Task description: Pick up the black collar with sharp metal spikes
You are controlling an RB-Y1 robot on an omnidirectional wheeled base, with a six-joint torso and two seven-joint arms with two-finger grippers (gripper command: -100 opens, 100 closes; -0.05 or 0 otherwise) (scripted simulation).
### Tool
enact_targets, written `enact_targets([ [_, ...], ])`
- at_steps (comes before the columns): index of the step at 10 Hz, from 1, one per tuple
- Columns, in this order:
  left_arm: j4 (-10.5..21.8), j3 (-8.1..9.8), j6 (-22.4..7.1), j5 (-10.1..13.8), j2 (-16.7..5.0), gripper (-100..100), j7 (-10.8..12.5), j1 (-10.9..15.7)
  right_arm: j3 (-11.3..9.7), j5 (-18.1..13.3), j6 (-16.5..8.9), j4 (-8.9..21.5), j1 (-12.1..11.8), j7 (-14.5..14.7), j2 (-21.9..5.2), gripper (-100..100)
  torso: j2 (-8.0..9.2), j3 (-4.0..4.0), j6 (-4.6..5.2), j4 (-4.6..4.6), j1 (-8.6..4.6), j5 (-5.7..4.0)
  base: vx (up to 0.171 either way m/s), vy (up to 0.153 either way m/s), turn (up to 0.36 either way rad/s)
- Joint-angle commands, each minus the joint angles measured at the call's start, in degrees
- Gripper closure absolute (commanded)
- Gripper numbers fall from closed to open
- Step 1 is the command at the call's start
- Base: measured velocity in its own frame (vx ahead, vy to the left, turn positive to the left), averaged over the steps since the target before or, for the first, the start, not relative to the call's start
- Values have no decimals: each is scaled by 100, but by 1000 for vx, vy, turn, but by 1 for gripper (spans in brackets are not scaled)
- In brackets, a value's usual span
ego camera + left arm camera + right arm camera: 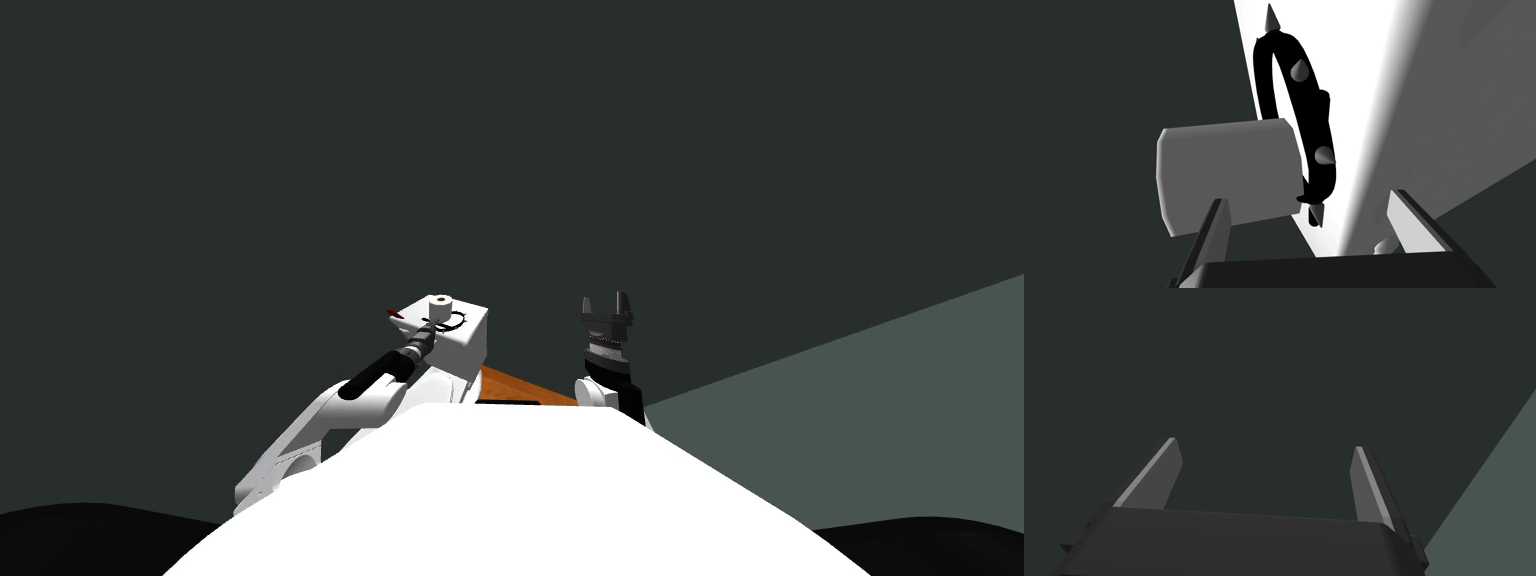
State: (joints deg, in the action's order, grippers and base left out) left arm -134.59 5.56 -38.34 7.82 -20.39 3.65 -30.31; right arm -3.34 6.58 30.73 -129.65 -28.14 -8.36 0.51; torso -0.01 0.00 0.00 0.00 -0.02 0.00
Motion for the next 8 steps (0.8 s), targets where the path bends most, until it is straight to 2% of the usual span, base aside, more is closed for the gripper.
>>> enact_targets([
  [1,0,0,0,0,0,-100,0,0,0,0,0,0,0,0,0,0,0,0,0,0,0,0,3,-3,10],
  [7,0,0,0,0,0,-100,0,0,0,0,0,0,0,0,0,0,1,0,1,0,1,0,-3,3,-9],
  [8,24,56,-6,10,-2,-100,26,6,0,0,0,0,0,0,0,0,3,2,1,1,4,1,-13,14,-44],
])
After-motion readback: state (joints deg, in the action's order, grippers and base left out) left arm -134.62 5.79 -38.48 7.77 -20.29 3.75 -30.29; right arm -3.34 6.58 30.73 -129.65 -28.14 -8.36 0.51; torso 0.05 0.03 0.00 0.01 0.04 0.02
